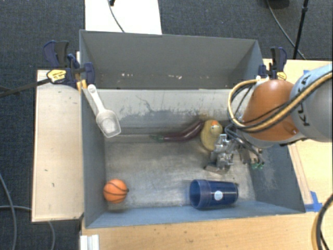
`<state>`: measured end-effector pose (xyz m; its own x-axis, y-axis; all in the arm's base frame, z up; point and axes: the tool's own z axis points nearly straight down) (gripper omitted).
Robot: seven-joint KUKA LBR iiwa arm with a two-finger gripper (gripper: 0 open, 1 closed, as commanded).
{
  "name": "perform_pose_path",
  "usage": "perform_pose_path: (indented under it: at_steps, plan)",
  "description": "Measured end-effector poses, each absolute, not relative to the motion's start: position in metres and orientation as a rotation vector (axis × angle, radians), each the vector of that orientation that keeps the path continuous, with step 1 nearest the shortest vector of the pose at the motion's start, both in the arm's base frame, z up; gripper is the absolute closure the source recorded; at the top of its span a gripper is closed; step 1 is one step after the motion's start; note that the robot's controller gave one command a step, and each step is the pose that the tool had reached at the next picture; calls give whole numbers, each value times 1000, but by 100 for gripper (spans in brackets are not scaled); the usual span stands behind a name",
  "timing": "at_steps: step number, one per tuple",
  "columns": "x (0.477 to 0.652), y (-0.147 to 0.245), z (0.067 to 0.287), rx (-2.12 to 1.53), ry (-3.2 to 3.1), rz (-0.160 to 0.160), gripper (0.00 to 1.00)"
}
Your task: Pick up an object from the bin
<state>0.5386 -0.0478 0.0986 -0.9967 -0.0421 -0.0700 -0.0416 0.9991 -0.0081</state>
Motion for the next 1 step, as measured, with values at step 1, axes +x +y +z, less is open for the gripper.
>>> perform_pose_path:
  at_steps: [1]
  plan:
    - [526, -47, 88, -64, 3095, -7, 0]
